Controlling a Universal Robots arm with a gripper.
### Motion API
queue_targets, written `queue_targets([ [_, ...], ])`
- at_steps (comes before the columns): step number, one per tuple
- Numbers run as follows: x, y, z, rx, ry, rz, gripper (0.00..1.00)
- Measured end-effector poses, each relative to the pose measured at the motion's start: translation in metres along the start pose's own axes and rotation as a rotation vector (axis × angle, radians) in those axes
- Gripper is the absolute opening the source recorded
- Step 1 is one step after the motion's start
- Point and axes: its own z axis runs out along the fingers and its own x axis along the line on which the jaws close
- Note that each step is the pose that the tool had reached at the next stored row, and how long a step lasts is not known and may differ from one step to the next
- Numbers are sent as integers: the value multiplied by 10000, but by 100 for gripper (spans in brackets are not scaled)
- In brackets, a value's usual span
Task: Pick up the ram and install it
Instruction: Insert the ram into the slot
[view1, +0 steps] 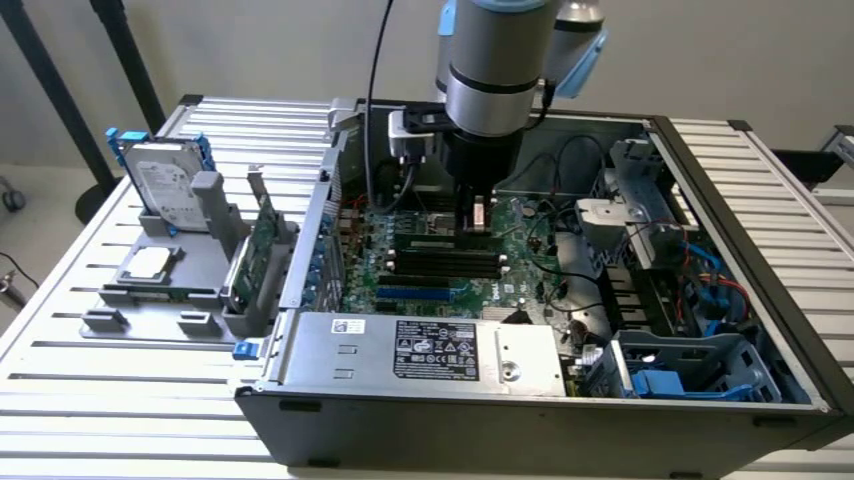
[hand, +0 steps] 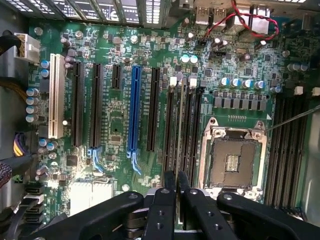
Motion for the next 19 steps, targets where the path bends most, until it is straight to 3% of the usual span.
queue_targets([
  [3, 2, 0, 38, -5, 112, 5, 14],
  [6, 1, 0, 78, -4, 167, 64, 14],
  [19, -19, -13, 141, -3, 221, 145, 14],
])
